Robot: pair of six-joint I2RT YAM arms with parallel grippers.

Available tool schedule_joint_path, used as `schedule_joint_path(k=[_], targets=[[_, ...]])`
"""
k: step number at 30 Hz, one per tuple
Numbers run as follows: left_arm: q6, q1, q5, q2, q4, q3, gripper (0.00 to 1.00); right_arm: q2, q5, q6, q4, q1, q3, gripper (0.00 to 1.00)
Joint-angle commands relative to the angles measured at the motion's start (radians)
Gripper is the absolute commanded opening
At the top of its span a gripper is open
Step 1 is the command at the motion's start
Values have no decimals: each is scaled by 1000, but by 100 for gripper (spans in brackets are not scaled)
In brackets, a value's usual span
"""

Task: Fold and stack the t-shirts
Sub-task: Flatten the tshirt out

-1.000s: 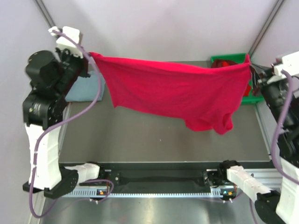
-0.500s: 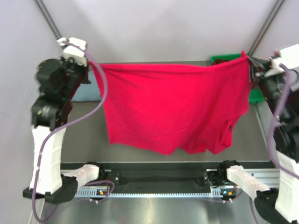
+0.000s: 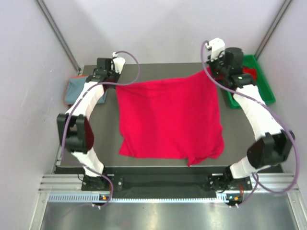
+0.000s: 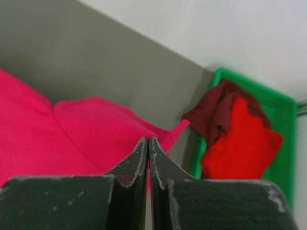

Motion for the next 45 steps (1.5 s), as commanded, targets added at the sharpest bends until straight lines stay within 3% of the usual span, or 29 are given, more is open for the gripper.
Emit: schedule_joint_path(k=[1, 6, 12, 31, 42, 43, 45], targets=[[49, 31, 3, 130, 138, 142, 0, 125, 2, -36, 145, -5, 59, 0], [43, 31, -46, 328, 130, 392, 0, 389, 51, -65, 179, -8, 206, 0], [55, 29, -100, 462, 136, 518, 0, 567, 135, -65, 214, -13, 380, 0], [35, 34, -176, 544, 205, 509, 0, 774, 175, -66, 264, -43, 538, 0], [17, 33, -152, 439, 214, 429, 0, 695, 154, -82, 228, -33, 474, 0], [17, 33, -153, 439, 216, 426, 0, 696, 154, -85, 222, -31, 467, 2], [12, 33, -161, 447, 214, 422, 0, 687, 172, -62, 204, -28, 454, 28]])
